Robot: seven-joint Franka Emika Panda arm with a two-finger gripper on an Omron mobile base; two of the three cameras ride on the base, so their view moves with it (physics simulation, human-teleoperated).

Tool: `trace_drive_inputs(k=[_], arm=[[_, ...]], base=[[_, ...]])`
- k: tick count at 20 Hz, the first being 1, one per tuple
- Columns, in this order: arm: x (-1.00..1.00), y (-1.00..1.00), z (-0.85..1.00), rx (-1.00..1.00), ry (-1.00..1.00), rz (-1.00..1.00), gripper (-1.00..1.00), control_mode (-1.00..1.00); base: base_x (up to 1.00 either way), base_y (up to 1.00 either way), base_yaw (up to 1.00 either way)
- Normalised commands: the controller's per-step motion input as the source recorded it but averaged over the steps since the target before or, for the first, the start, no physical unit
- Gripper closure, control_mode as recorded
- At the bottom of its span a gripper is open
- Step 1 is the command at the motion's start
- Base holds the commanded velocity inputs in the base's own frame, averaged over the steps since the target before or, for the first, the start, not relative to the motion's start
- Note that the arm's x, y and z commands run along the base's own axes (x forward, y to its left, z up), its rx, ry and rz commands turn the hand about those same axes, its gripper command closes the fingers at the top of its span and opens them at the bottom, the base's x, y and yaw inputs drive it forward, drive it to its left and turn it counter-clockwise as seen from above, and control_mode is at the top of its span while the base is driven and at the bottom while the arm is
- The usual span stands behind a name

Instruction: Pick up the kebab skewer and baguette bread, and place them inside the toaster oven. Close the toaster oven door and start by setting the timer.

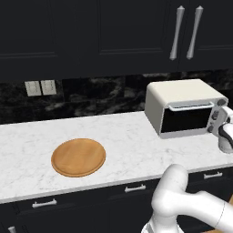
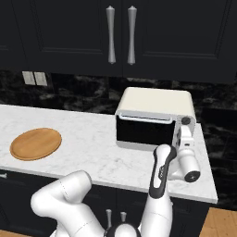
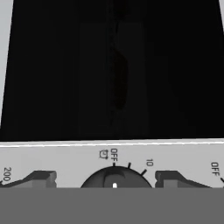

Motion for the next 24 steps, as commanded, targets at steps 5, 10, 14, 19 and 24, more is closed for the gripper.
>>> trace_drive_inputs(k=[5,10,14,19,24], arm=[[-0.13,-0.53,0.0,0.0,-0.07,0.0,1.0,-1.0],[-0.07,-0.36,0.09,0.0,-0.1,0.0,1.0,-1.0],[-0.23,-0.63,0.13,0.0,-0.02,0.0,1.0,-1.0],[-0.23,-0.57,0.18,0.0,0.0,0.0,1.0,-1.0],[-0.21,-0.38,0.07,-0.03,0.0,0.0,1.0,-1.0]], base=[[0.0,0.0,0.0],[0.0,0.0,0.0],[0.0,0.0,0.0],[0.0,0.0,0.0],[0.0,0.0,0.0]])
